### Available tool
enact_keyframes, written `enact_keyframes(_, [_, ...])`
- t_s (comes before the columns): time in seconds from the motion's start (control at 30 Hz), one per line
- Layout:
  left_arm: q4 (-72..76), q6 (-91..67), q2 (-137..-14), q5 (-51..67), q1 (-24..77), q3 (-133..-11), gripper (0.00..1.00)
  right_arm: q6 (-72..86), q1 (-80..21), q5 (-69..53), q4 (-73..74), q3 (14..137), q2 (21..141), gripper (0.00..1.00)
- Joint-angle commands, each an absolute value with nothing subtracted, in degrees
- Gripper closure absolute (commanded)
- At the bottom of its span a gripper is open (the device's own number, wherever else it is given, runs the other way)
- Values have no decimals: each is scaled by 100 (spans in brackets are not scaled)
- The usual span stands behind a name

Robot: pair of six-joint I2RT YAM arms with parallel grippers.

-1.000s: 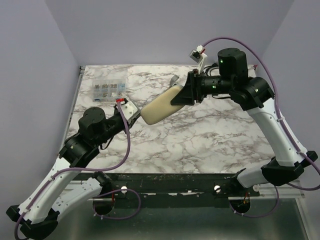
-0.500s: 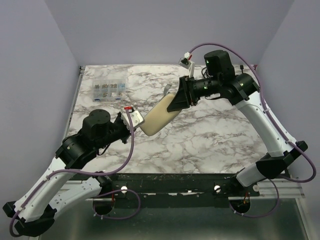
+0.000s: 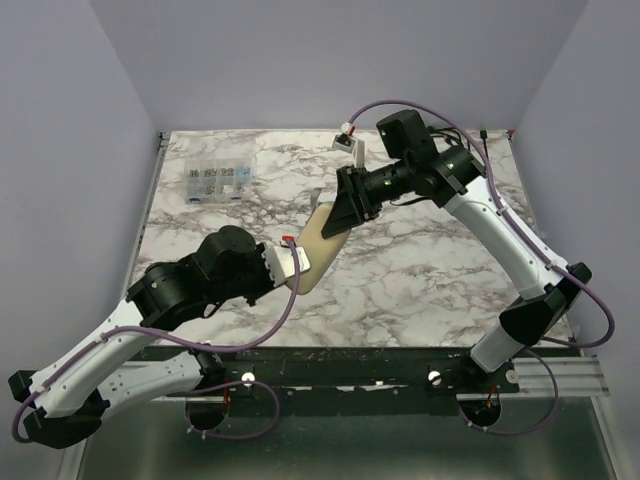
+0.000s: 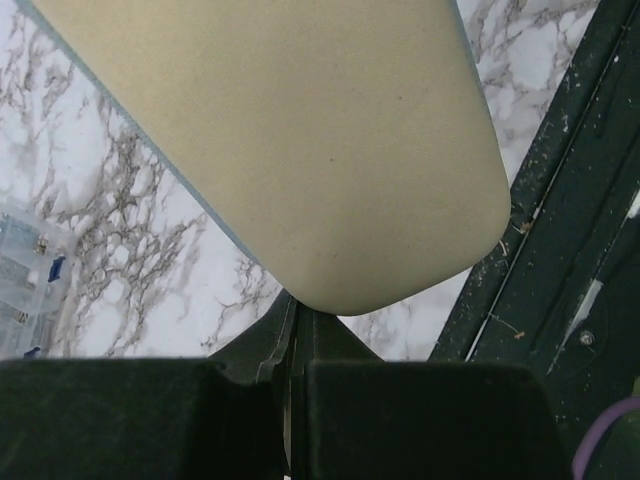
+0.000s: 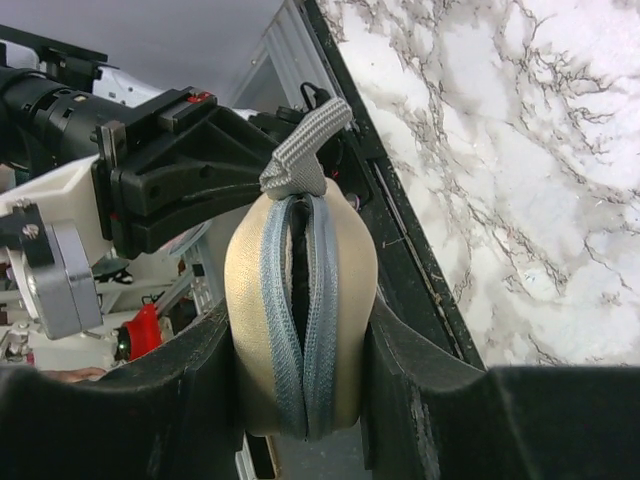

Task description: Open the umbrella

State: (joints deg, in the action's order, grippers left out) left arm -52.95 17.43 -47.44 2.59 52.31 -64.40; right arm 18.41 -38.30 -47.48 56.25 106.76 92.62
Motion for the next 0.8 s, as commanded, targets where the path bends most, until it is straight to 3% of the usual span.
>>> enact_keyframes(0.0, [-3317, 1554, -4896, 1019, 5616, -6896, 100, 2106, -4489, -5236, 4713, 10735, 9627, 99])
enact_keyframes(0.77, [-3008, 1602, -4917, 716, 5827, -6797, 100, 2225, -5002, -5161, 4335, 9962, 9453, 99])
